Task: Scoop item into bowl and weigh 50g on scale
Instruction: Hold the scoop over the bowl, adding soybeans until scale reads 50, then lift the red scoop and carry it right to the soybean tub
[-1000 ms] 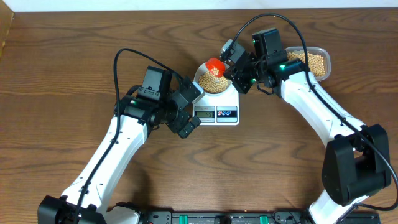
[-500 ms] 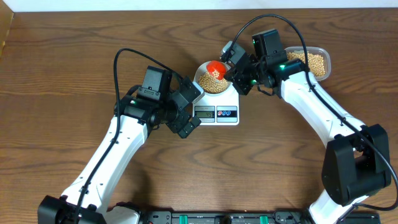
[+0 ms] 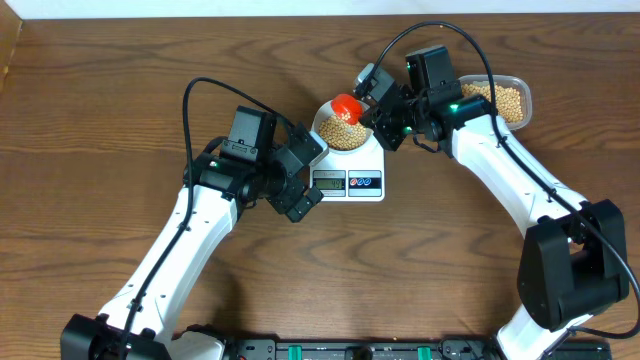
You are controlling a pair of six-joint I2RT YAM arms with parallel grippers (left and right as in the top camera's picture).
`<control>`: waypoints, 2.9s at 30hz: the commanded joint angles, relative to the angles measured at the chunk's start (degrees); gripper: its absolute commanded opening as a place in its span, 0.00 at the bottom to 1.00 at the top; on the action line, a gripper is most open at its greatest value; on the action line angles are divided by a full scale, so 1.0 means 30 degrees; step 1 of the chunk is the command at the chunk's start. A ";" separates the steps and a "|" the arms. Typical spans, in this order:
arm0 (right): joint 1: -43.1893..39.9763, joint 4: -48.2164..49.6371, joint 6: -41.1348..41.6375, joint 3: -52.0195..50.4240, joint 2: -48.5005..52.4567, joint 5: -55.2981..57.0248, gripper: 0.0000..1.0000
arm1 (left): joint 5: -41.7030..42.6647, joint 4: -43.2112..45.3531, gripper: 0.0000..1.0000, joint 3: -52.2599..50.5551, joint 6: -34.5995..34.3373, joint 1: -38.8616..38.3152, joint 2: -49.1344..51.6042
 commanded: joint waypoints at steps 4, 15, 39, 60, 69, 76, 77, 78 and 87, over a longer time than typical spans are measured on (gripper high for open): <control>0.0153 -0.0211 0.2419 0.0022 -0.0437 -0.0430 0.01 | -0.0036 -0.0051 0.98 0.0430 0.0313 -0.0022 -0.0248; 0.0073 0.0073 0.5217 0.0029 -0.0452 -0.1384 0.01 | -0.0036 -0.0051 0.98 0.0430 0.0313 -0.0022 -0.0248; -0.1260 0.0597 0.6484 0.0044 -0.0780 -0.3789 0.01 | -0.0036 -0.0051 0.98 0.0430 0.0321 -0.0022 -0.0248; -0.1355 0.1166 0.7490 0.0044 -0.1464 -0.3861 0.01 | -0.0036 -0.0051 0.98 0.0430 0.0321 -0.0022 -0.0248; -0.3045 0.1698 1.3070 0.0044 -0.1464 -0.4189 0.01 | -0.0036 -0.0051 0.98 0.0430 0.0321 -0.0022 -0.0248; -0.5785 0.1617 1.3690 0.0044 -0.1464 -0.6404 0.01 | -0.0036 -0.0051 0.98 0.0430 0.0321 -0.0022 -0.0248; -0.6105 0.1559 1.3682 0.0044 -0.1464 -0.6550 0.01 | -0.0036 -0.0051 0.98 0.0430 0.0321 -0.0022 -0.0248; -0.6499 0.1508 1.3697 0.0044 -0.1464 -0.6798 0.01 | -0.0036 -0.0051 0.98 0.0430 0.0321 -0.0022 -0.0248; -0.9479 -0.0095 1.3821 0.0044 -0.1464 -0.7198 0.01 | -0.0036 -0.0051 0.98 0.0430 0.0313 -0.0022 -0.0248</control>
